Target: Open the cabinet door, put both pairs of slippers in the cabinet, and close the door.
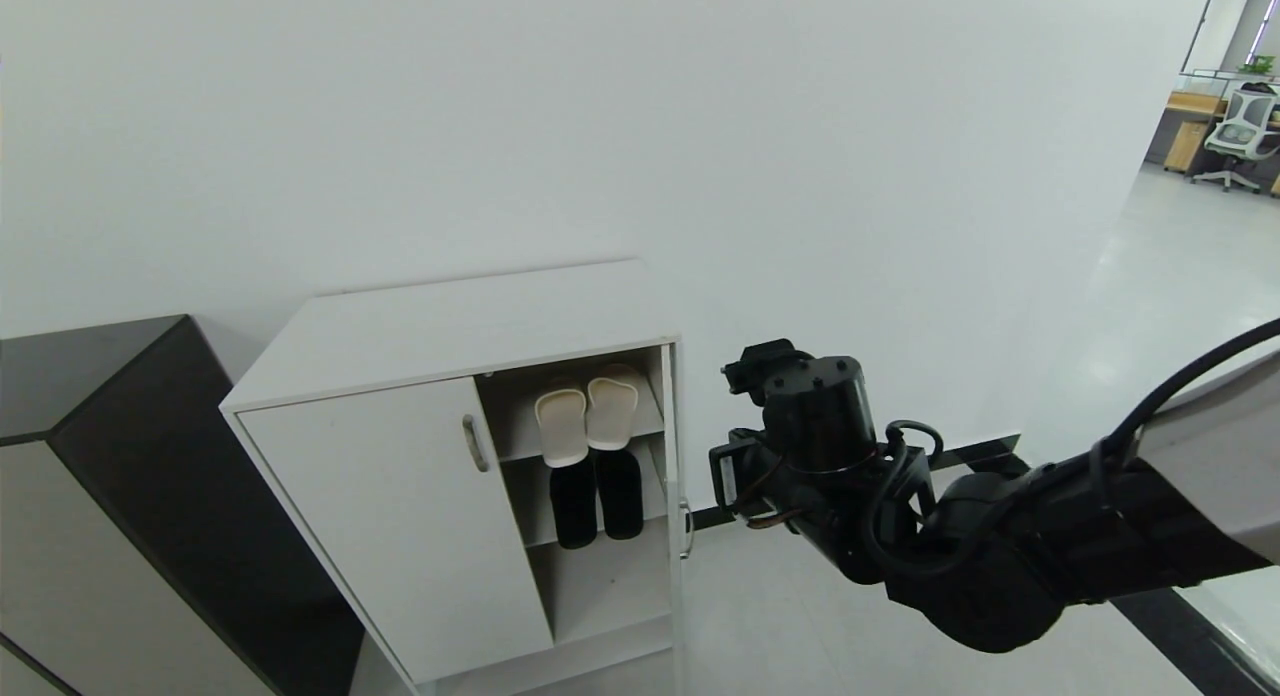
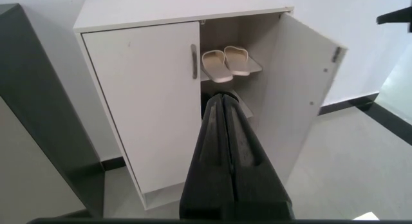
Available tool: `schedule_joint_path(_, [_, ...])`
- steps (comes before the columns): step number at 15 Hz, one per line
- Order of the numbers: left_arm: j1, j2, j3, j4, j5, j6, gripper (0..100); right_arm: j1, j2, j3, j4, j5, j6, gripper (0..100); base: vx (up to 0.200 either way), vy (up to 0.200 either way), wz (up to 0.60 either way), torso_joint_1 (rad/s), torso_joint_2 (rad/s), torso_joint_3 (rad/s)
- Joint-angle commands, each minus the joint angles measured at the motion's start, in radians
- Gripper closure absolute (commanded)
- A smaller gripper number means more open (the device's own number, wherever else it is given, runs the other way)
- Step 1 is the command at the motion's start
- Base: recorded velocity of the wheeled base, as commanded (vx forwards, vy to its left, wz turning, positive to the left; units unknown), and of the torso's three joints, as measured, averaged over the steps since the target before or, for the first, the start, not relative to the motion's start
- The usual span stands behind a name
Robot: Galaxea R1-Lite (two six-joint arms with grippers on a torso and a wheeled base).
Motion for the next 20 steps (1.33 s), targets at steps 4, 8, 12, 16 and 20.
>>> schedule_joint_path(4, [0.000,0.001,0.000,0.000,0.000,0.000,100,0.013,-0.040,0.026,-0.002,0.005,-0.016,100,0.000,0.000,0.00,0.000,0.00,0.000])
schedule_joint_path(8, [0.000,0.001,0.000,0.000,0.000,0.000,100,0.019,-0.035,0.037,-0.002,0.006,-0.034,100,0.000,0.000,0.30,0.000,0.00,0.002])
schedule_joint_path(12, [0.000,0.001,0.000,0.000,0.000,0.000,100,0.019,-0.027,0.037,-0.003,0.006,-0.034,100,0.000,0.000,0.60,-0.001,0.00,0.001])
schedule_joint_path(16, [0.000,0.001,0.000,0.000,0.000,0.000,100,0.018,-0.020,0.038,-0.003,0.009,-0.034,100,0.000,0.000,0.45,-0.001,0.00,0.005])
schedule_joint_path(20, [0.000,0.001,0.000,0.000,0.000,0.001,100,-0.019,-0.020,0.129,-0.087,0.198,-0.055,100,0.000,0.000,0.00,0.000,0.00,0.000])
